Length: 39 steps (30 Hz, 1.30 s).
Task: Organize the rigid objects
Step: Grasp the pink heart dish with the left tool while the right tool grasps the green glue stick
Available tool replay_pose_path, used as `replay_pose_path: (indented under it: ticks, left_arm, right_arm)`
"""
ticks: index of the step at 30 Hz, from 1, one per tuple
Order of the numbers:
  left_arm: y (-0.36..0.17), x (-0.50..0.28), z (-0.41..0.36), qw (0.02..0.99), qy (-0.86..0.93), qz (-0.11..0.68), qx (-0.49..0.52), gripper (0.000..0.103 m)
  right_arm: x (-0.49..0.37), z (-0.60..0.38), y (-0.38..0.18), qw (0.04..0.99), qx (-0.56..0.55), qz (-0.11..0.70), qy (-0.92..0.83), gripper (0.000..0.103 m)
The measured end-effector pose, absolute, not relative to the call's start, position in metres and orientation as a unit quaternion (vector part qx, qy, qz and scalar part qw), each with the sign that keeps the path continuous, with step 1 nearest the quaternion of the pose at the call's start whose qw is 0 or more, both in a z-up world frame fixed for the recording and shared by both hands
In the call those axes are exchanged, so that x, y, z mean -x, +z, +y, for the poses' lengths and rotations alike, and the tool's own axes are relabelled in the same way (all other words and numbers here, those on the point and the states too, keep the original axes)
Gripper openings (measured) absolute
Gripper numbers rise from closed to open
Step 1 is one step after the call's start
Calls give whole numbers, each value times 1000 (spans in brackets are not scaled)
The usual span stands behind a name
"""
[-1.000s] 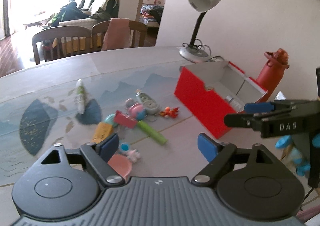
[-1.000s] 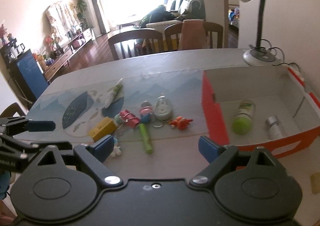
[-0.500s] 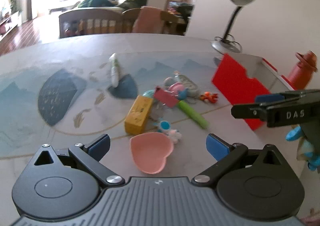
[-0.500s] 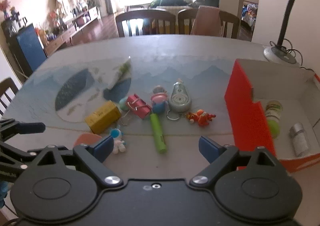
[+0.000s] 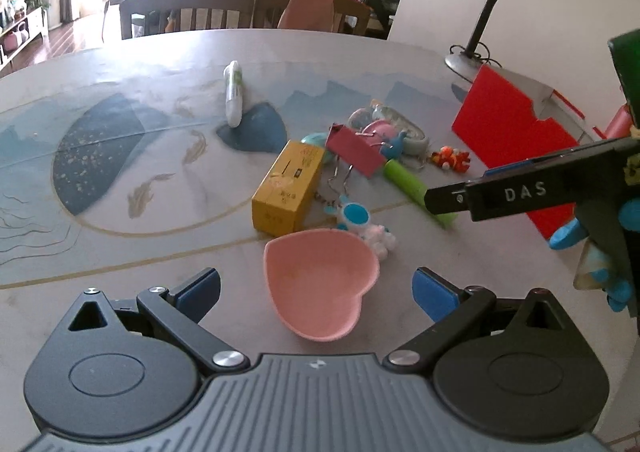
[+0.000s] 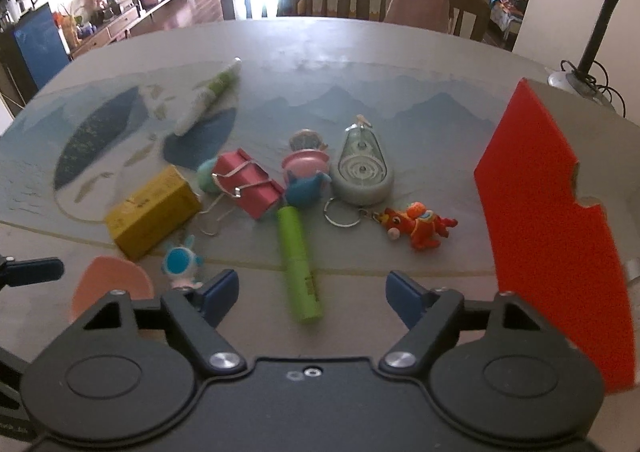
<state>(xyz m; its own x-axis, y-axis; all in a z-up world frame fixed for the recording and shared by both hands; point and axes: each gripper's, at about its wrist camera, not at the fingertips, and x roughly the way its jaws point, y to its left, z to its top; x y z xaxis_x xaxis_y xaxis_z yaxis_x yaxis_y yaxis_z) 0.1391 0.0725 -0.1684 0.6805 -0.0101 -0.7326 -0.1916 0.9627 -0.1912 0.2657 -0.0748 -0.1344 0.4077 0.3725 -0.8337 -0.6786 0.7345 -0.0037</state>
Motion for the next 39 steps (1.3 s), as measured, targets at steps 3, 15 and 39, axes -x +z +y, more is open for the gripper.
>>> replay_pose_path:
  ticks: [3, 15, 39]
  left_arm:
    - [-175, -143, 74, 907, 54, 398, 127, 103]
    - [-184, -144, 72, 910, 63, 393, 119, 98]
    - [-178, -146, 67, 913, 70, 389, 103, 67]
  right_arm:
    - [-268, -70, -140, 817, 186, 441, 322, 72]
    - [-271, -53, -149, 810, 203, 438, 333, 49]
    - [-264, -69, -128, 817, 169, 442, 328, 15]
